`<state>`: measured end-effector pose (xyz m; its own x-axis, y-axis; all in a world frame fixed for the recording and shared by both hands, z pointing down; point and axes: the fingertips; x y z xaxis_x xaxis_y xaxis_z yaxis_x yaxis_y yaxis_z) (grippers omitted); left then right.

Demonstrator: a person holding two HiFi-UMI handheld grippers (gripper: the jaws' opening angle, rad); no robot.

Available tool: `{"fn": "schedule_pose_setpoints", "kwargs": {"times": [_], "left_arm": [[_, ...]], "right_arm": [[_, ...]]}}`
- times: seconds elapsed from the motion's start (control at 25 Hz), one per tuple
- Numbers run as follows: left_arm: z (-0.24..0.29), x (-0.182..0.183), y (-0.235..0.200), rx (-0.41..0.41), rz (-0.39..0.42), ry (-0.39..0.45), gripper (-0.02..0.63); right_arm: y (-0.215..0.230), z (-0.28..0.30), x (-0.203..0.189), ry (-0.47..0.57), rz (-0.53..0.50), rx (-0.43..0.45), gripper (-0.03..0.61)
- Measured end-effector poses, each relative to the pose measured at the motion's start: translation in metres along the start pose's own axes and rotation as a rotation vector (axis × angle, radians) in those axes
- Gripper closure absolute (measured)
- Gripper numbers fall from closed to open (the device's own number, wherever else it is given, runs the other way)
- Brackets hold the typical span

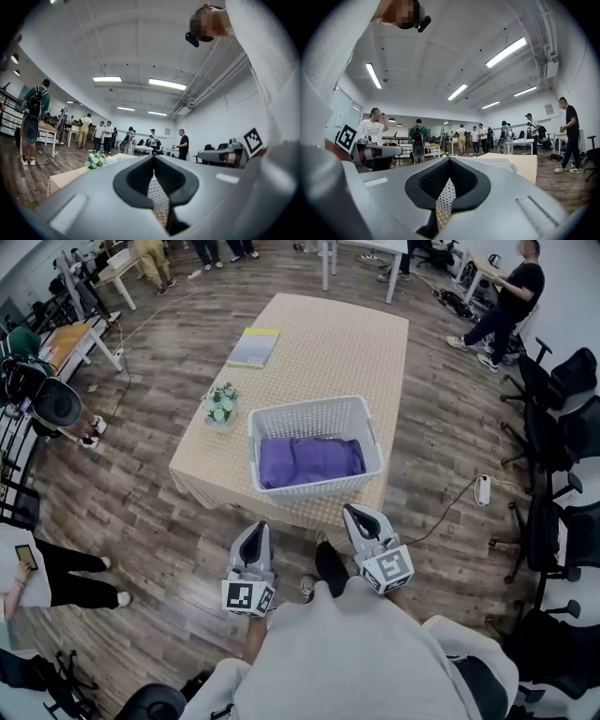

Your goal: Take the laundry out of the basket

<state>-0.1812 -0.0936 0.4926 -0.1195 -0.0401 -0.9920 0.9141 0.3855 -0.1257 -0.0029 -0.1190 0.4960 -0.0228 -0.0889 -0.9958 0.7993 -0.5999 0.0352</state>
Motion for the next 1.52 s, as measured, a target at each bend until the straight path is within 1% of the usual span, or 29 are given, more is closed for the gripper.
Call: {"fn": "schedule_pose_setpoints", "kwargs": {"times": [0.16,0.44,0.64,0.76,0.88,1.0,1.16,1.36,1.52], "left_arm": [[0.03,0.009,-0.018,0.008,0.02,0.017,0.603],[0.1,0.035,-0.046,0.026,0.07,0.041,0.603],[0.135,0.042,-0.062,0.065,0.065,0.049,0.603],[0.149,0.042,-0.067,0.081,0.064,0.04,0.603],[0.159,0.045,-0.069,0.098,0.071,0.037,0.603],[0.166,0.045,-0.075,0.115,0.074,0.038,0.603],[0.172,0.04,-0.087,0.122,0.062,0.027,0.603],[0.18,0.042,-0.099,0.096,0.057,0.026,0.603],[0.183,0.042,-0.119,0.072,0.056,0.027,0.603]], "right_arm": [[0.017,0.032,0.011,0.034,0.002,0.01,0.58],[0.058,0.097,0.048,0.107,-0.004,0.055,0.578],[0.071,0.134,0.058,0.133,0.02,0.122,0.58],[0.069,0.148,0.061,0.14,0.036,0.168,0.579],[0.072,0.156,0.06,0.142,0.052,0.191,0.58],[0.081,0.166,0.055,0.132,0.064,0.193,0.58],[0.093,0.18,0.054,0.109,0.058,0.173,0.58],[0.092,0.192,0.053,0.085,0.048,0.147,0.58],[0.089,0.206,0.05,0.071,0.048,0.101,0.578]]}}
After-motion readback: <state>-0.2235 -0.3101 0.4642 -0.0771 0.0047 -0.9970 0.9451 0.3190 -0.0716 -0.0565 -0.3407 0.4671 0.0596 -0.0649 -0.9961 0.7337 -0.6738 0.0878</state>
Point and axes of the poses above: the fingertips, and each gripper's own axes: z forward along the fingers, y to its right, x out of its top
